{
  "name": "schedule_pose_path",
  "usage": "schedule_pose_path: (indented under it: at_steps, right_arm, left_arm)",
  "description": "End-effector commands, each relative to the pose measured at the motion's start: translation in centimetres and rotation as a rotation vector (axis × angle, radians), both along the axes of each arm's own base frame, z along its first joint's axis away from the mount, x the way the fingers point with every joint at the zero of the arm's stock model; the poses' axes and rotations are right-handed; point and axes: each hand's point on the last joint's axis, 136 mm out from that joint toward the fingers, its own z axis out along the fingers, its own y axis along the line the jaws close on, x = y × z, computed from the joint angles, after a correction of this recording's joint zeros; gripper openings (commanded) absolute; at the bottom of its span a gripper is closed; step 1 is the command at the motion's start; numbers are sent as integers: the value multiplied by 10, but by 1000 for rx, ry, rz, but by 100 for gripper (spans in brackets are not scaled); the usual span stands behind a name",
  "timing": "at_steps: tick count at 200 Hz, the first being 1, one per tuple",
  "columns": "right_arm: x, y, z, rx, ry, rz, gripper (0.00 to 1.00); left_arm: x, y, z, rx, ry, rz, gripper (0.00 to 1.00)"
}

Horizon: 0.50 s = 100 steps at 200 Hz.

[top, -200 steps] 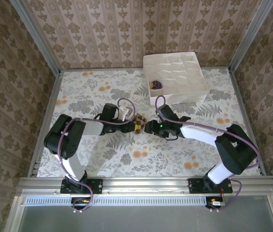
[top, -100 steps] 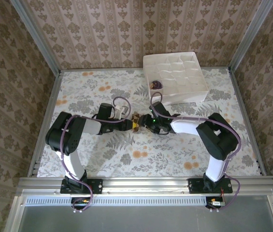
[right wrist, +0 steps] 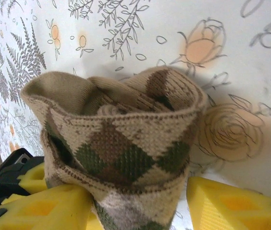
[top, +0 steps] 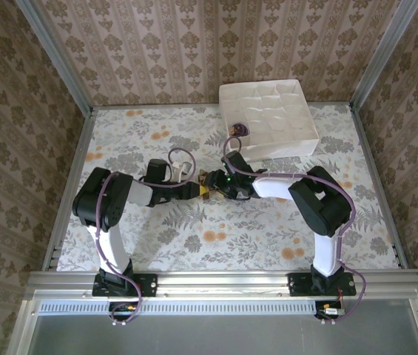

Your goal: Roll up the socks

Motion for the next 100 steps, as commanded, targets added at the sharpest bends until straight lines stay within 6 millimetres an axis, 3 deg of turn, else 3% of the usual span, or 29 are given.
schedule_pose_path:
  at_steps: [1,41,100]
  right_arm:
    - [8,8,-9,-11,9,7,56]
    - [4,9,-25,-77,60,62,51]
    - [-14,10,-58,-127,154,114,48]
  left_arm:
    - [-15,1,-23,19,110,-26,1]
    - [-17,-1,-27,9,118,-50,1]
    - [-23,4,-25,70,81,-93,12]
